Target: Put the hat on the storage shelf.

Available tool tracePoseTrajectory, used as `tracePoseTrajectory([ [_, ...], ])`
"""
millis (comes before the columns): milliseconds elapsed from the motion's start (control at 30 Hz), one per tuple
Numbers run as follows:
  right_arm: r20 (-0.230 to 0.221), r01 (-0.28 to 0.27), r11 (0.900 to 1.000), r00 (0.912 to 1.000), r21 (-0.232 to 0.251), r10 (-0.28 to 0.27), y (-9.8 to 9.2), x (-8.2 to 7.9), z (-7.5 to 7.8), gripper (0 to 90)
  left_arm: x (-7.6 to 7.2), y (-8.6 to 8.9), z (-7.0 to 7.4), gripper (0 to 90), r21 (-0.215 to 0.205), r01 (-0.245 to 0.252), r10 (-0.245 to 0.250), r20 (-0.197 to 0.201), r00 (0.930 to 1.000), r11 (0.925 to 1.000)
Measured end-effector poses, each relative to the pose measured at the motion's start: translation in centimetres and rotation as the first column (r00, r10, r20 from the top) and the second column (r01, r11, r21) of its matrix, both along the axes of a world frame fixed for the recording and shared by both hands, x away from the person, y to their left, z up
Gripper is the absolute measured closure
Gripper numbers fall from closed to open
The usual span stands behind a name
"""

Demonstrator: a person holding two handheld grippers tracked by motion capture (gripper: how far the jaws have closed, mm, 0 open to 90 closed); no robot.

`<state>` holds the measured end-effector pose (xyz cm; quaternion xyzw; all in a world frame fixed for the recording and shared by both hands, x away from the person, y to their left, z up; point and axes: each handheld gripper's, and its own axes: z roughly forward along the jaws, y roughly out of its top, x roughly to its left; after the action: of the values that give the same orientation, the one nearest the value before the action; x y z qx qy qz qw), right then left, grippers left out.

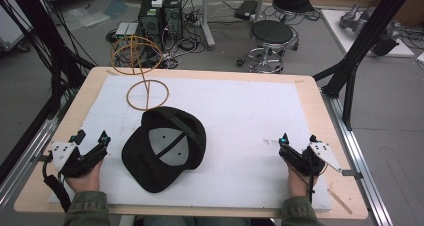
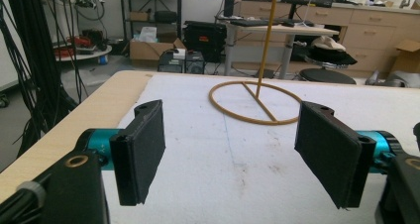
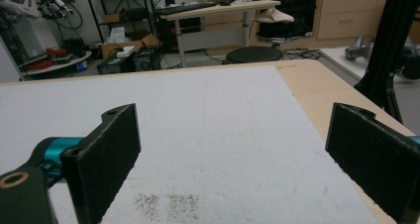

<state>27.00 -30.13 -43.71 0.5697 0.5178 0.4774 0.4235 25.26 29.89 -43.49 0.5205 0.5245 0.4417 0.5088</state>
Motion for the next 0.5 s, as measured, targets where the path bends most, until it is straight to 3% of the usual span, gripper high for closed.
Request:
tracePoseTrajectory([
  [500,-0.009,0.001,1.000,1.0000,0.004,-0.001,0.00,0.01,-0.04,5.7,0.02,0.00,-0.02,27.6,-0.001,0.004,-0.004,0.000,1.0000,1.0000],
])
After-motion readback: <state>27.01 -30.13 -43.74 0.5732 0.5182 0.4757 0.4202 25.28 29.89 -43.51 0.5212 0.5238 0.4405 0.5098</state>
